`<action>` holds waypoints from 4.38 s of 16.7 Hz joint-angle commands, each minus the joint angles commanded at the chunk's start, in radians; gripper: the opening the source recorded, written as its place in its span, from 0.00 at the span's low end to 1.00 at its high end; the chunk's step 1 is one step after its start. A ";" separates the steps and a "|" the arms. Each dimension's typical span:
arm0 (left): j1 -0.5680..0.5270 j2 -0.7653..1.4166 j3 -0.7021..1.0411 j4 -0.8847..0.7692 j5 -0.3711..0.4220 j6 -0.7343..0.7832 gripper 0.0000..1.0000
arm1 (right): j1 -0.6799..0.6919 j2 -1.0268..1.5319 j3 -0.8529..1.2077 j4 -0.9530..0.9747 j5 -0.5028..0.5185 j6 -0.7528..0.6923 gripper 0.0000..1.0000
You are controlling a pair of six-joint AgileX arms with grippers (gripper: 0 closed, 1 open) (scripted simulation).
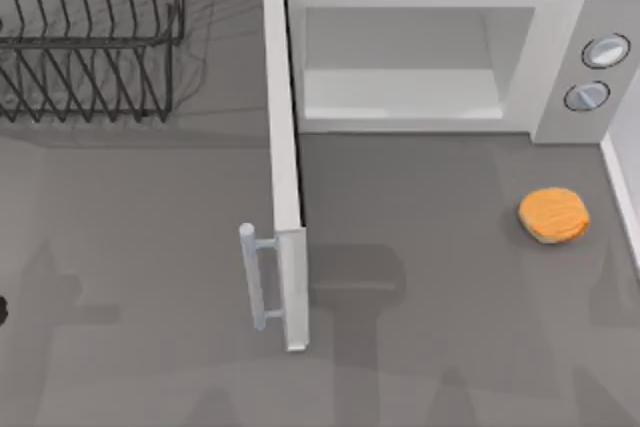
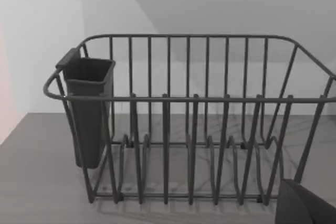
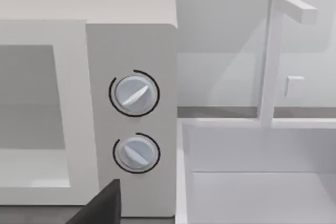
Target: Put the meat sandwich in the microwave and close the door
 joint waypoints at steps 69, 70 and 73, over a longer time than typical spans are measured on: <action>-0.747 1.290 0.368 0.038 -0.528 -0.462 0.00 | 0.000 0.000 0.000 0.000 0.000 0.000 1.00; -0.747 1.290 0.368 0.038 -0.528 -0.462 0.00 | 0.000 0.000 0.000 0.000 0.000 0.000 1.00; -0.763 1.300 0.385 0.026 -0.544 -0.476 0.00 | 0.000 0.000 0.000 0.000 0.000 0.000 1.00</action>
